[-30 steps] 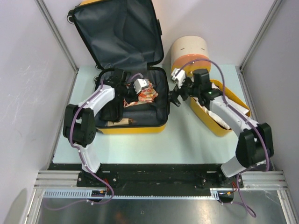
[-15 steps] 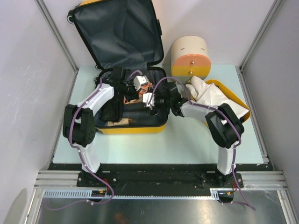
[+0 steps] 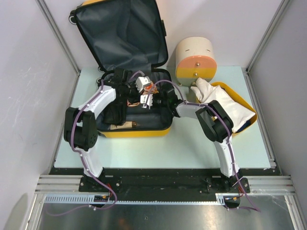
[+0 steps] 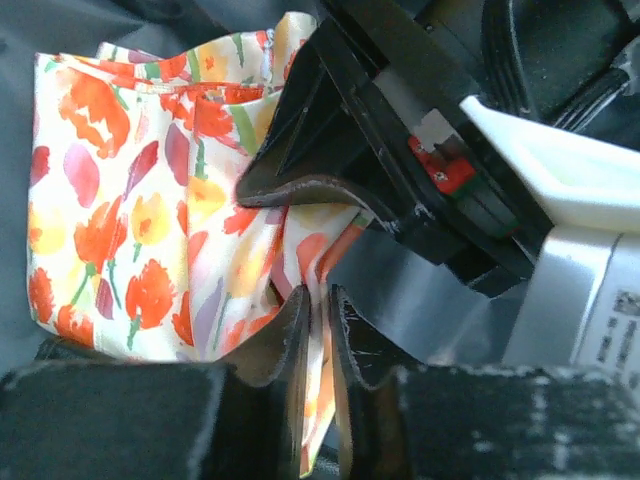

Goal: Open, take out, and arrange the luggage

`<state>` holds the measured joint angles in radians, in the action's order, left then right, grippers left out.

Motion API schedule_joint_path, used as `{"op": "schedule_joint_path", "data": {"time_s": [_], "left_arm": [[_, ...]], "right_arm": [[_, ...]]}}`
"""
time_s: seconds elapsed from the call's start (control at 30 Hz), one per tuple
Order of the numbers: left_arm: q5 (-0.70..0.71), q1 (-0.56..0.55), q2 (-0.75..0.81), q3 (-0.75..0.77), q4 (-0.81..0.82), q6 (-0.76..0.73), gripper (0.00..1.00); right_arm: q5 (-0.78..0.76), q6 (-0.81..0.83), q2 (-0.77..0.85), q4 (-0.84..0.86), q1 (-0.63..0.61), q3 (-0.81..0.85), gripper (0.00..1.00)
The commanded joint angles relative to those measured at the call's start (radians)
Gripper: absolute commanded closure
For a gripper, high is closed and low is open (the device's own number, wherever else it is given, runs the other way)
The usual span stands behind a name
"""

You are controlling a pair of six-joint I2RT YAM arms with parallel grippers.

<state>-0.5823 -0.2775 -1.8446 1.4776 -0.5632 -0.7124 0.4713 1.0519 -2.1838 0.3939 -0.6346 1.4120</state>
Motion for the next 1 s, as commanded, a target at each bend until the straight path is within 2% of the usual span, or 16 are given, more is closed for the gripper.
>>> {"op": "schedule_joint_path", "data": {"time_s": [0.0,0.03,0.1,0.23,0.27,0.43,0.57,0.67,0.8,0.97], "left_arm": [[-0.051,0.029,0.091,0.023,0.016,0.076,0.64],[-0.054,0.04,0.103,0.027,0.016,0.094,0.56],[-0.073,0.079,0.139,0.05,0.017,0.151,0.42],[-0.113,0.162,0.185,0.113,0.017,0.26,0.3],[-0.113,0.19,0.192,0.131,0.019,0.295,0.24],[-0.099,0.242,0.228,0.135,0.017,0.349,0.22],[-0.088,0.258,0.237,0.104,0.017,0.352,0.22],[-0.097,0.261,0.232,0.09,0.019,0.357,0.22],[-0.126,0.261,0.213,0.095,0.019,0.361,0.22],[-0.16,0.261,0.191,0.116,0.026,0.367,0.22]], "right_arm": [[-0.046,-0.029,-0.01,0.112,0.004,0.091,0.96],[-0.046,-0.032,-0.007,0.115,0.007,0.096,1.0],[-0.045,-0.059,0.005,0.129,0.013,0.108,1.0],[-0.028,-0.134,0.054,0.117,0.021,0.143,1.0],[-0.025,-0.157,0.061,0.114,0.024,0.156,1.0],[-0.031,-0.324,0.111,0.085,0.03,0.248,1.0],[-0.051,-0.455,0.157,-0.031,0.047,0.356,1.0],[-0.036,-0.507,0.222,-0.123,0.076,0.361,1.0],[0.035,-0.488,0.359,-0.19,0.134,0.273,1.0],[0.119,-0.466,0.487,-0.338,0.252,0.263,1.0]]}}
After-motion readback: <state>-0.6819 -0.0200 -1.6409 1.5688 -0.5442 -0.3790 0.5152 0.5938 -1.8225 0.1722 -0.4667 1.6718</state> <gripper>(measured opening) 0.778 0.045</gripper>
